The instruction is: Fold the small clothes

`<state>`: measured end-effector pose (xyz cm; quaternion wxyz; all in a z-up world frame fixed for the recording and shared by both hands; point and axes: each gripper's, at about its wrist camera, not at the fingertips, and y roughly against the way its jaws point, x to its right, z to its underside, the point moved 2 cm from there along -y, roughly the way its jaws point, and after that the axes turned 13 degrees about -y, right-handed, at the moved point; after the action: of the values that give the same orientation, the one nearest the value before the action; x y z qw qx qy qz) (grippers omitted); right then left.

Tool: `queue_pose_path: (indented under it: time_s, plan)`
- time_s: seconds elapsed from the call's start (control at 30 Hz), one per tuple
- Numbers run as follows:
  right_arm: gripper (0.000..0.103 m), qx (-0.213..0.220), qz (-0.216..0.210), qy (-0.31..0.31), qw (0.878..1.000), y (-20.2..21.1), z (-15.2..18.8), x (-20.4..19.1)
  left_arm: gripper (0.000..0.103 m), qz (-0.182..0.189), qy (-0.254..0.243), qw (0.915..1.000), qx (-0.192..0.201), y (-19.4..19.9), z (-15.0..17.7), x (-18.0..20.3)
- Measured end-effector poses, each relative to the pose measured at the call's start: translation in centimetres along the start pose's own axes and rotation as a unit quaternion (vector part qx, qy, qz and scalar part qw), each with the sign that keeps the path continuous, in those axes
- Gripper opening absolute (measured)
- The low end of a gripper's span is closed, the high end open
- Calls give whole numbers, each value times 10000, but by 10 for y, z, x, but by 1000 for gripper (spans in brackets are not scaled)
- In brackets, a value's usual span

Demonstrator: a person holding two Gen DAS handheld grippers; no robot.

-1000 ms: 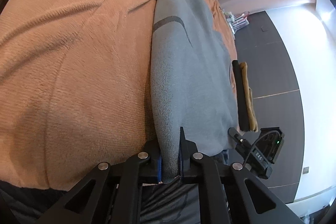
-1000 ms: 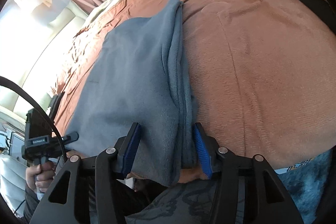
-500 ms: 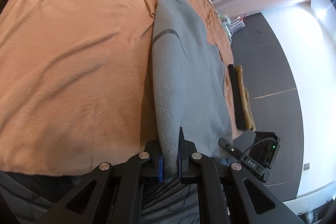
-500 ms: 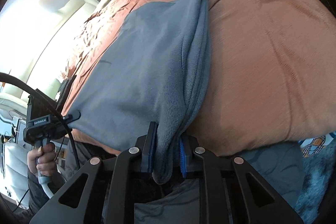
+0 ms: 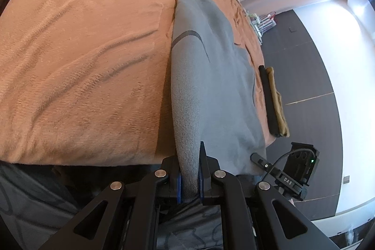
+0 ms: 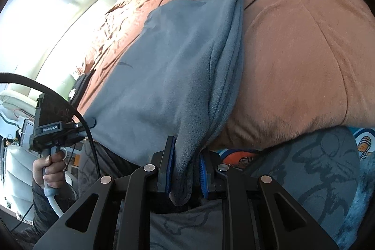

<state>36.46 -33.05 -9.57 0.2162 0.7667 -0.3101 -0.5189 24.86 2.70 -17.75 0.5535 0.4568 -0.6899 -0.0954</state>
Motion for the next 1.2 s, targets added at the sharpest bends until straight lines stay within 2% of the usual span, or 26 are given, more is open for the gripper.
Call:
queue_pose_path:
  time_s: [0.1,0.2,0.23,0.27,0.37,0.6,1.2]
  plan:
    - [17,-29,31,-74,10000,0,-6,2,12,-171,-64,9998,-85,-6,-4,0]
    - [39,45,88,11,10000,3,-12,0,22,-216,-37,9997,-139,-10,-5,-5]
    - [52,90,86,51,9999,4,-15,-1,31,-248,-26,9996,-124,-9,-5,-7]
    - [59,147,84,86,9998,5,-17,-3,39,-280,-12,9996,-89,-9,-8,-9]
    - [60,228,69,89,9997,4,-26,-4,47,-262,40,9996,15,-8,-15,-15]
    - [60,267,155,-150,9994,-10,-45,9,47,-255,67,9997,-23,-17,-40,-23]
    - [60,73,-107,-340,9993,-44,-97,19,47,-167,167,9996,-165,-61,-116,-38]
